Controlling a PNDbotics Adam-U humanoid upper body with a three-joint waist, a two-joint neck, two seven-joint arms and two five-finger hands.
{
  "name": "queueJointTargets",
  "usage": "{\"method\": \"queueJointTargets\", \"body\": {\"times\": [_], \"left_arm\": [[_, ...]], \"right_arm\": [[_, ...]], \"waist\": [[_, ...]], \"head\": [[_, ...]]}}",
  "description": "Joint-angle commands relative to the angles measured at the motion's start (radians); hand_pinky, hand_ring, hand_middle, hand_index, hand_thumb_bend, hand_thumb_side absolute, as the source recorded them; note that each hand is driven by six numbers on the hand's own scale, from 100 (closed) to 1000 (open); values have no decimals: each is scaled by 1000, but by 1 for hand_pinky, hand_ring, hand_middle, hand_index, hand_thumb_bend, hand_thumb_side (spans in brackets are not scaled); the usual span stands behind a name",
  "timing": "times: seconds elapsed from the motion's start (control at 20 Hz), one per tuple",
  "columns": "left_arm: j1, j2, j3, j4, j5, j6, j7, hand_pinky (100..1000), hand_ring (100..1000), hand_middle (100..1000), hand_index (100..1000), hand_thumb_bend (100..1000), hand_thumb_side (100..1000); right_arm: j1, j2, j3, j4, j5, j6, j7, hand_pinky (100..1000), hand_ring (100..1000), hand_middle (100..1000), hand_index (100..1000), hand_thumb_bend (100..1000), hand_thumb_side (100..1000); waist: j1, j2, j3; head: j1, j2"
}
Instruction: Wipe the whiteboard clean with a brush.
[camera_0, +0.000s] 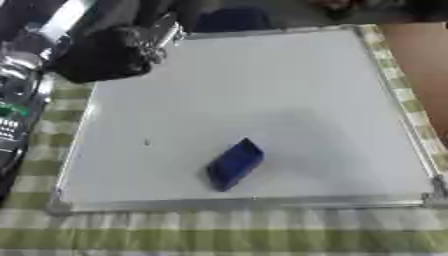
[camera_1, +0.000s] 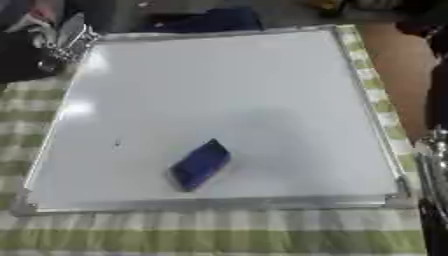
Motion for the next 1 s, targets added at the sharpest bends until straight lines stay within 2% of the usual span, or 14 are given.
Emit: {"method": "queueJointTargets", "body": {"times": [0.05,0.2,0.4,0.55,0.8,1.0], "left_arm": [[-18,-4,-22,-16,-18,41,-106,886,843,800,225,270,940],[-17,-10,-45,-16,-47,61,-189,907,871,820,243,349,939],[-4,-3,-80,-16,-88,89,-254,896,897,828,261,458,962],[6,5,-99,-16,-111,106,-294,885,903,838,235,541,981],[14,11,-123,-16,-133,106,-366,859,896,836,199,602,1000],[12,8,-132,-8,-161,91,-422,824,883,818,175,670,1000]], "right_arm": [[-5,-21,-1,-20,-5,1,4,686,614,503,521,100,902],[-6,-20,0,-20,-5,3,7,686,614,503,521,100,903],[-6,-20,0,-20,-4,5,9,687,614,503,521,100,903],[-7,-20,0,-20,-4,6,9,687,615,503,521,100,903],[-7,-19,0,-20,-5,7,10,687,614,502,521,100,904],[-5,-17,1,-20,-4,8,13,688,614,502,521,100,905]], "waist": [[0,-20,2],[3,-19,3],[7,-18,2],[8,-18,2],[8,-17,4],[6,-16,6]], "head": [[4,10],[6,4],[5,4],[3,10],[1,22],[-7,18]]}}
